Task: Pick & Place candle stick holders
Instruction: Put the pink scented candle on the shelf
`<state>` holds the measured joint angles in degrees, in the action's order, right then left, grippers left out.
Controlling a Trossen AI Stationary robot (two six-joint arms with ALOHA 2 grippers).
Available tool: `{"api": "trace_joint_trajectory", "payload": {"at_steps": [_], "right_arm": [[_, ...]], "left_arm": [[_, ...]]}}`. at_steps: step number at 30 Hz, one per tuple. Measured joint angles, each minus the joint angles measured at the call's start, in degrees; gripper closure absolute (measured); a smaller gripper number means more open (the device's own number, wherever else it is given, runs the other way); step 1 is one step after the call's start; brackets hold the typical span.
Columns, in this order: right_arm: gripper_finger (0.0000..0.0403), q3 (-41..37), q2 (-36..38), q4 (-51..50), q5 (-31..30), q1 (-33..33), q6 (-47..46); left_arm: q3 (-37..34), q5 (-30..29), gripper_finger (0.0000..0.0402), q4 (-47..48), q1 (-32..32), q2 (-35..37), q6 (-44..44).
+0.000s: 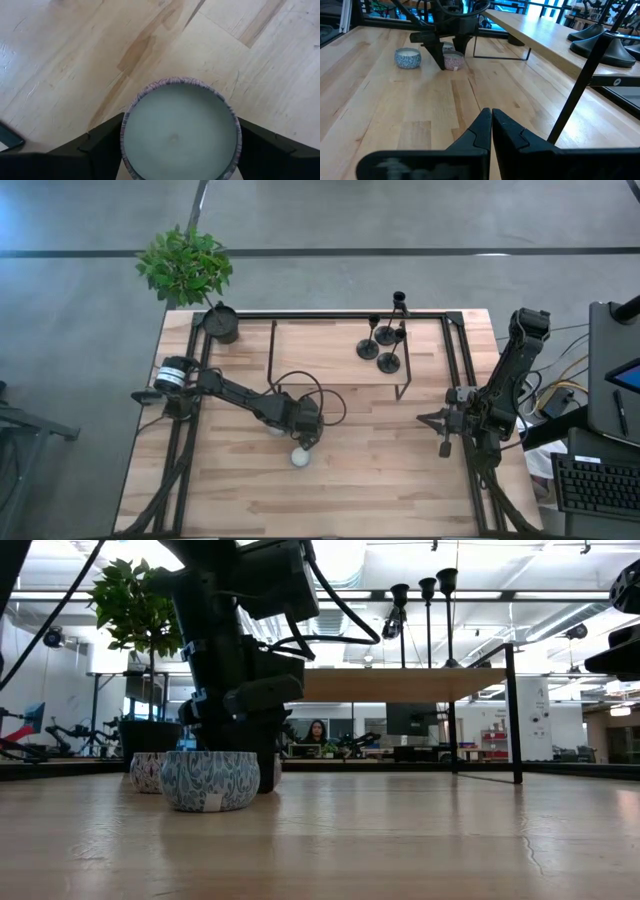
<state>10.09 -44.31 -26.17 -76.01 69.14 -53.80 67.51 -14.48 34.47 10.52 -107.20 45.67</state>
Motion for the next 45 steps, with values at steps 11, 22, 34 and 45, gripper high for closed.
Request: {"api": "trace_joint_trajectory", "payload": {"at_steps": [11,22,34,45], "right_arm": [[0.0394,0.0,0.0,0.0,0.0,0.0,0.0],[0.0394,0.0,0.0,0.0,0.0,0.0,0.0],[0.0394,0.0,0.0,0.0,0.0,0.0,0.0],[0.0394,0.0,0.0,0.0,0.0,0.0,0.0]], "left_arm": [[0.3,-0.7,0.0097,0.4,-0.2,0.0,-0.2],[0.3,-2.1,0.0093,0.5,-0.3,0.0,-0.3],[3.0,-1.9,0.0093,4.7,-0.3,0.5,-0.6],[11.9,-1.2,0.0093,15.3,-0.3,0.5,-3.5]]}}
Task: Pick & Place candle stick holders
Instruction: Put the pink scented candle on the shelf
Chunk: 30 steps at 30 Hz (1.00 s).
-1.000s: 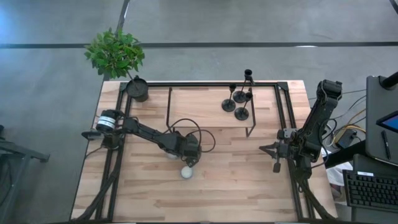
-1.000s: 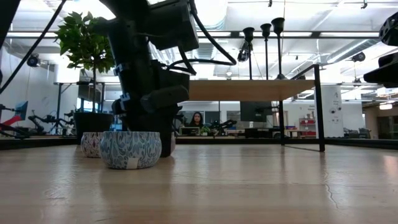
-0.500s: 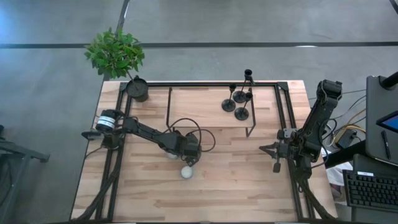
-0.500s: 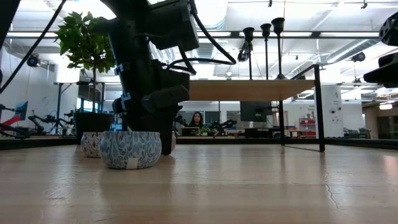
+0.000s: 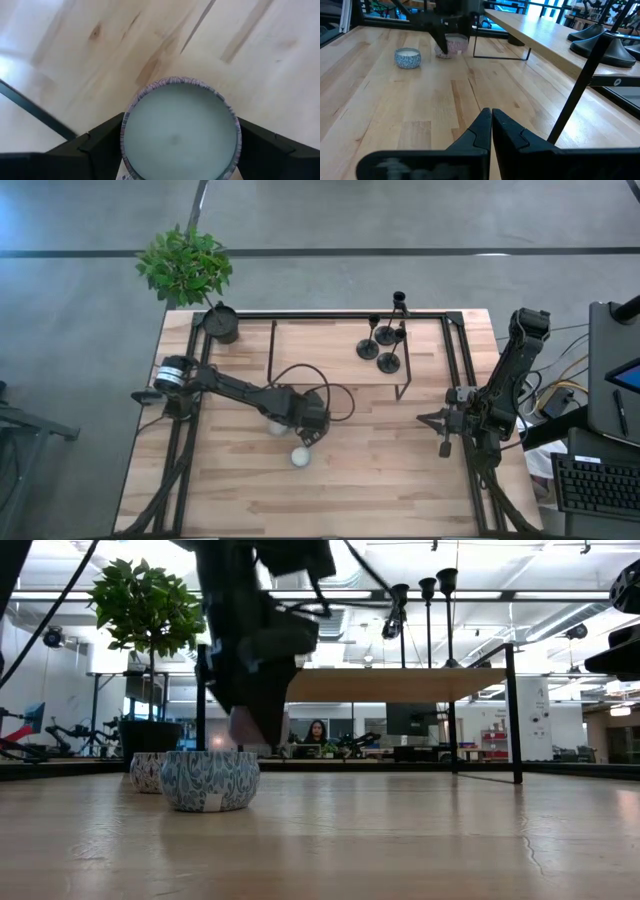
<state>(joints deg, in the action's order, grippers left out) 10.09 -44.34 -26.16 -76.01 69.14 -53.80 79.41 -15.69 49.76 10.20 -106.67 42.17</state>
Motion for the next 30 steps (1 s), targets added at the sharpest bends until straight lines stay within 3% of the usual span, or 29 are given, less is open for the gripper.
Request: {"api": "trace_joint_trajectory", "payload": {"at_steps": [15,30], "right_arm": [[0.0394,0.0,0.0,0.0,0.0,0.0,0.0],[0.0394,0.0,0.0,0.0,0.0,0.0,0.0]], "left_arm": [[11.4,-0.2,0.0093,10.8,-1.1,0.1,-6.6],[20.5,3.7,0.0092,17.3,-6.0,0.1,-12.1]]}}
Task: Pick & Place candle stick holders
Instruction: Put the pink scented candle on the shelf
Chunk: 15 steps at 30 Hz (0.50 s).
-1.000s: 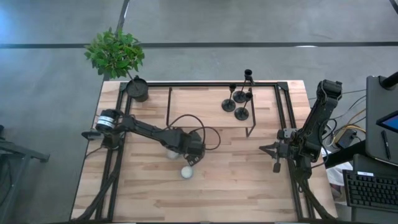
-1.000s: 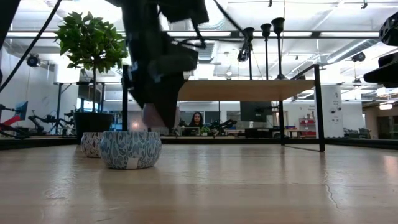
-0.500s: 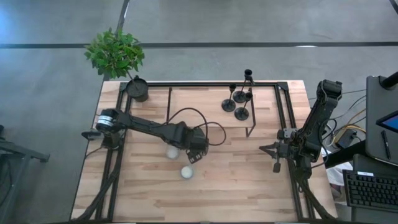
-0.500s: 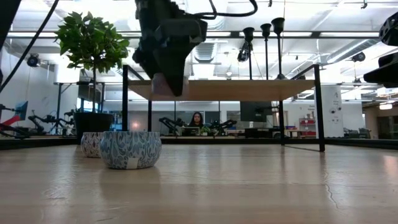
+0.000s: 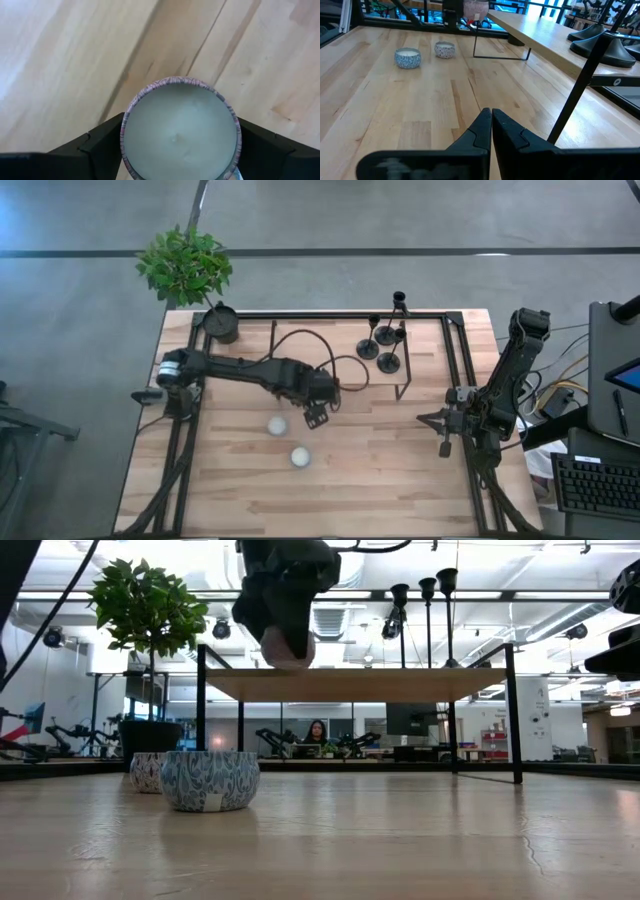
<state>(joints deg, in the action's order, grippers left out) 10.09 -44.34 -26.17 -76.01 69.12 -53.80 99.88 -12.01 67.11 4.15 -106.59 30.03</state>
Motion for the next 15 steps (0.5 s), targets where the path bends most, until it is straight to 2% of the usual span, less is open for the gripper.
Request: {"api": "trace_joint_trajectory", "payload": {"at_steps": [8,15], "right_arm": [[0.0394,0.0,0.0,0.0,0.0,0.0,0.0],[0.0394,0.0,0.0,0.0,0.0,0.0,0.0]], "left_arm": [[2.7,4.0,0.0092,2.6,-3.2,0.0,-1.2],[5.6,5.0,0.0092,4.4,-5.0,0.0,-2.6]]}}
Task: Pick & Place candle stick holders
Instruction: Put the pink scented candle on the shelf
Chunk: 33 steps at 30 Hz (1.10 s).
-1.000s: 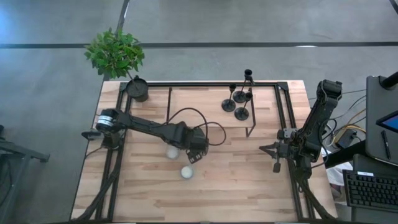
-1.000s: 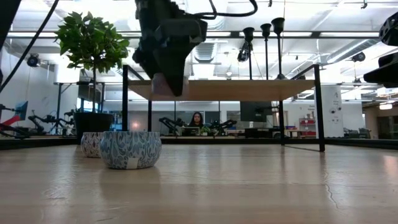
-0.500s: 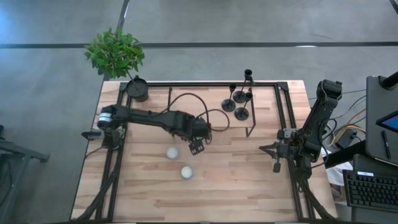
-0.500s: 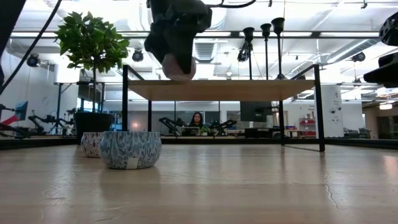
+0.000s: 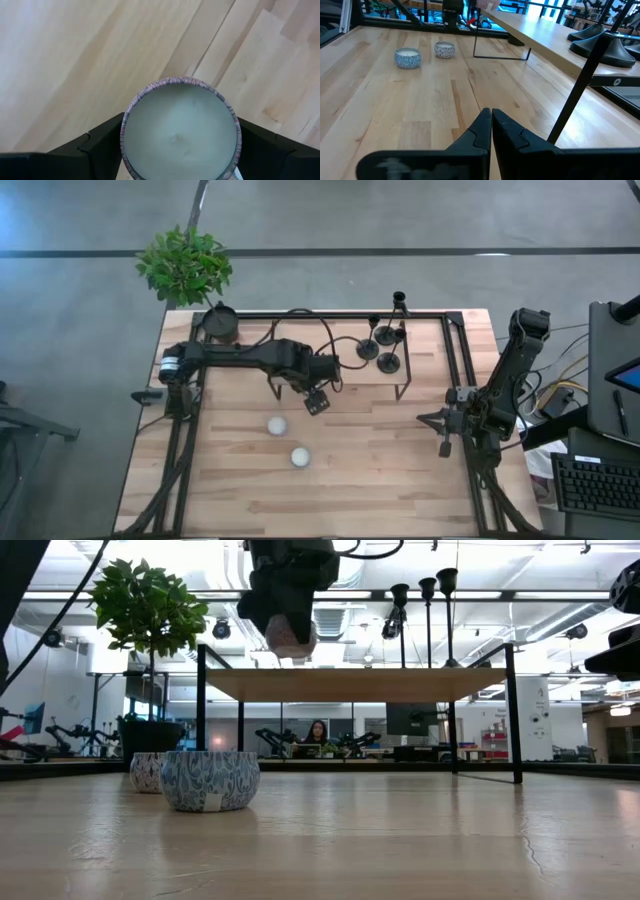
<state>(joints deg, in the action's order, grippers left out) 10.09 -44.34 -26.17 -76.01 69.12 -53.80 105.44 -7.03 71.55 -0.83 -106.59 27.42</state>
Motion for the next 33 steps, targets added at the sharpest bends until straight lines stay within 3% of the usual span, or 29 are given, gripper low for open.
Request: {"api": "trace_joint_trajectory", "payload": {"at_steps": [10,33], "right_arm": [[0.0394,0.0,0.0,0.0,0.0,0.0,0.0],[0.0394,0.0,0.0,0.0,0.0,0.0,0.0]], "left_arm": [[3.3,0.1,0.0092,1.6,-5.1,0.0,-3.7],[3.5,3.3,0.0092,2.0,-23.5,0.0,-16.1]]}}
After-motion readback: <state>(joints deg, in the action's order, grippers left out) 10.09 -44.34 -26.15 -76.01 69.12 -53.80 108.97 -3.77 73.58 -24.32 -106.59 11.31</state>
